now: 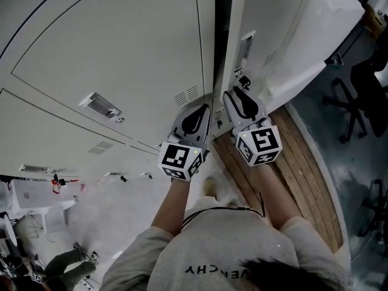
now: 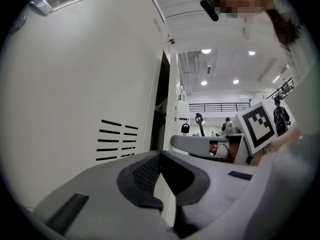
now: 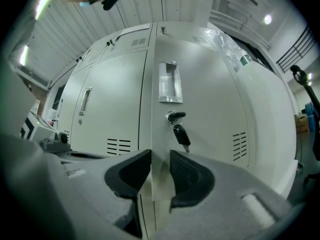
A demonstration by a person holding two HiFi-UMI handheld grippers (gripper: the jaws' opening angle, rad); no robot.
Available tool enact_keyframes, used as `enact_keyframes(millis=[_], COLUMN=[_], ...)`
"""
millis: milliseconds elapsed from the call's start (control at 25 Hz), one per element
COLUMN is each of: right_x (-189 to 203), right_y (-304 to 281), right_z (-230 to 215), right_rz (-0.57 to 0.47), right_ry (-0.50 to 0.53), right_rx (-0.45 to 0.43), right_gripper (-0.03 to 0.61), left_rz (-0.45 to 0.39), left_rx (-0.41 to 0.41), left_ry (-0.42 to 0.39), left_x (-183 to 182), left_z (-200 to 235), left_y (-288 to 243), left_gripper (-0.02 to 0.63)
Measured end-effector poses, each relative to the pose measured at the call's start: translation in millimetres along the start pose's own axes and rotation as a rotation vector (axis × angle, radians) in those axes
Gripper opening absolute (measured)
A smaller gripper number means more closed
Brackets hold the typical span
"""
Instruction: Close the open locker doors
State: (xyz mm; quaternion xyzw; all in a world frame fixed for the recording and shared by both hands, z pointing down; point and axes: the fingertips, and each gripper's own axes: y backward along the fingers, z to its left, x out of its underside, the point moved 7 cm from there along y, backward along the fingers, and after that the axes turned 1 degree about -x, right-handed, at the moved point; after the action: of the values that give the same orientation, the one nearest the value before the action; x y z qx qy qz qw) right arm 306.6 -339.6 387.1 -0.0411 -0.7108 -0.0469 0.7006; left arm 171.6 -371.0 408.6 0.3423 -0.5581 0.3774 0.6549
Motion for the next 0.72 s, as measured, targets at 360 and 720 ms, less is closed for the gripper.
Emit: enact_keyframes(millis=[360, 720], right_x=[1.7, 3.0], right_y=[-28.2, -42.6], right_z=[3.0, 2.3], right_rz=[-0.006, 0.000], right_ry=[-0.030, -0.050], right_rx=[0.009, 0.010], right_gripper=[0.115, 0.115], left_rz=[0.008, 0.011], left_rx=[0.039, 0.028], left_ry=[0.011, 0.022], left_x=[2.0, 6.1], left_z=[12.3, 18.7], left_y=[2.6, 9.5], left_gripper=[-0.002, -0.002])
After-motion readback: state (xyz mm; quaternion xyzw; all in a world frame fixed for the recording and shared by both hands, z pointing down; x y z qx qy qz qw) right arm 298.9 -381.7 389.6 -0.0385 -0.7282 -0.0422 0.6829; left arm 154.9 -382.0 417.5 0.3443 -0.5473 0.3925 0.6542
